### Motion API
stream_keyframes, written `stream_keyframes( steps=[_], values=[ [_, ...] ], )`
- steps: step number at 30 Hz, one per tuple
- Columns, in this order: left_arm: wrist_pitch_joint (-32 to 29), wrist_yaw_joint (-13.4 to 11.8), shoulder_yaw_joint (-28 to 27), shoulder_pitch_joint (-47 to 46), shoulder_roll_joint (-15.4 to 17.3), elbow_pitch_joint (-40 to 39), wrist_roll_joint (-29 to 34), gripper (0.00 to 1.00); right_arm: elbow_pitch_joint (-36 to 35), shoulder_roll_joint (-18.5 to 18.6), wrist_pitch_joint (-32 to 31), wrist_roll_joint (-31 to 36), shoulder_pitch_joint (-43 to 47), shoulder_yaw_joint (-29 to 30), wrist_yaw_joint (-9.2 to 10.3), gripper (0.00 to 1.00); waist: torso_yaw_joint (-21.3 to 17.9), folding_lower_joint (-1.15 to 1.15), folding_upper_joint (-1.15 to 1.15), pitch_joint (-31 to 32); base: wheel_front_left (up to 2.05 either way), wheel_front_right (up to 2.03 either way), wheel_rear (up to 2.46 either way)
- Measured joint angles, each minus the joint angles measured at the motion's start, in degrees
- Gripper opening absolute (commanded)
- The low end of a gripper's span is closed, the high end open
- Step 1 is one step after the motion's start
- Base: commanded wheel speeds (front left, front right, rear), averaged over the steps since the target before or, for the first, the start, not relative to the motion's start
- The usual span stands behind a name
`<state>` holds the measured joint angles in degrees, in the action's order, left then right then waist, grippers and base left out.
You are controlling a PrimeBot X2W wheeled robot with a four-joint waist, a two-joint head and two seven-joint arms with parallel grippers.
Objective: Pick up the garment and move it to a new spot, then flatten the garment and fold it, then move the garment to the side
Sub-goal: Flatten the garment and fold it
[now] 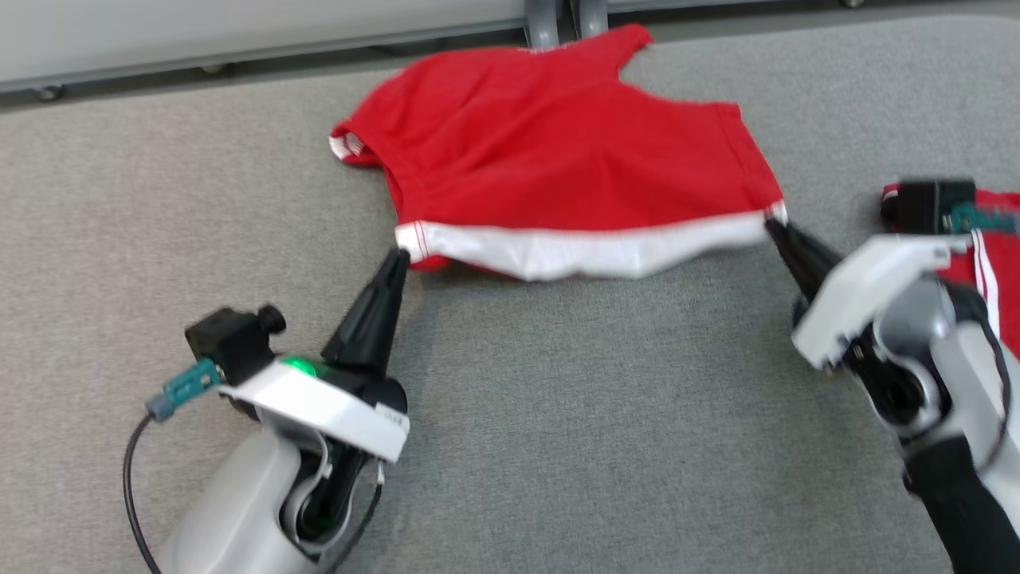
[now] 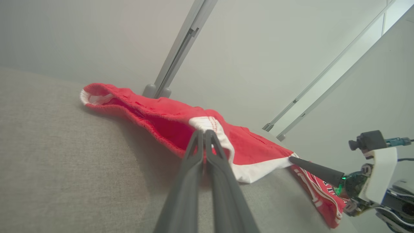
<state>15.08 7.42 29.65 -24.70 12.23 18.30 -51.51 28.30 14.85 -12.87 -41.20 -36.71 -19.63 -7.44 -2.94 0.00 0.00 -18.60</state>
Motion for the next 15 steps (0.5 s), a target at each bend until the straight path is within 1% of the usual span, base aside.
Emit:
stream_keyframes(
  steps=[4,6,7,9,13,15],
  values=[
    [0.0,0.0,1.3,5.3,1.2,-2.5,0.1,0.00,-11.2,3.4,-7.4,-0.1,13.6,5.6,-0.02,0.00,1.1,0.00,0.00,2.8,0.00,0.00,0.00],
    [0.0,0.0,3.0,7.3,2.0,-2.5,0.3,0.00,-17.3,4.0,-10.8,1.7,20.0,10.3,-0.01,0.00,1.7,0.00,0.00,4.1,0.00,0.00,0.00],
    [0.0,0.0,3.7,9.0,2.8,-2.4,0.2,0.00,-23.2,2.9,-15.0,2.9,26.1,14.5,-0.02,0.00,2.2,0.00,0.00,5.3,0.00,0.00,0.00],
    [0.0,0.0,4.9,10.5,3.9,-2.2,0.0,0.00,-28.8,1.3,-19.9,5.1,31.6,17.7,-0.03,0.00,2.5,0.00,0.00,6.5,0.00,0.00,0.00],
    [0.0,0.0,7.0,13.8,6.3,-1.4,-0.1,0.00,-39.4,-2.4,-29.1,6.4,40.7,21.6,-0.03,0.00,2.9,0.00,0.00,8.4,0.00,0.00,0.00],
    [-0.1,0.0,8.2,15.7,7.2,-0.8,-0.7,0.00,-43.2,-4.1,-33.7,6.6,45.1,23.6,-0.03,0.00,3.3,0.00,0.00,9.3,0.00,0.00,0.00]
  ],
)
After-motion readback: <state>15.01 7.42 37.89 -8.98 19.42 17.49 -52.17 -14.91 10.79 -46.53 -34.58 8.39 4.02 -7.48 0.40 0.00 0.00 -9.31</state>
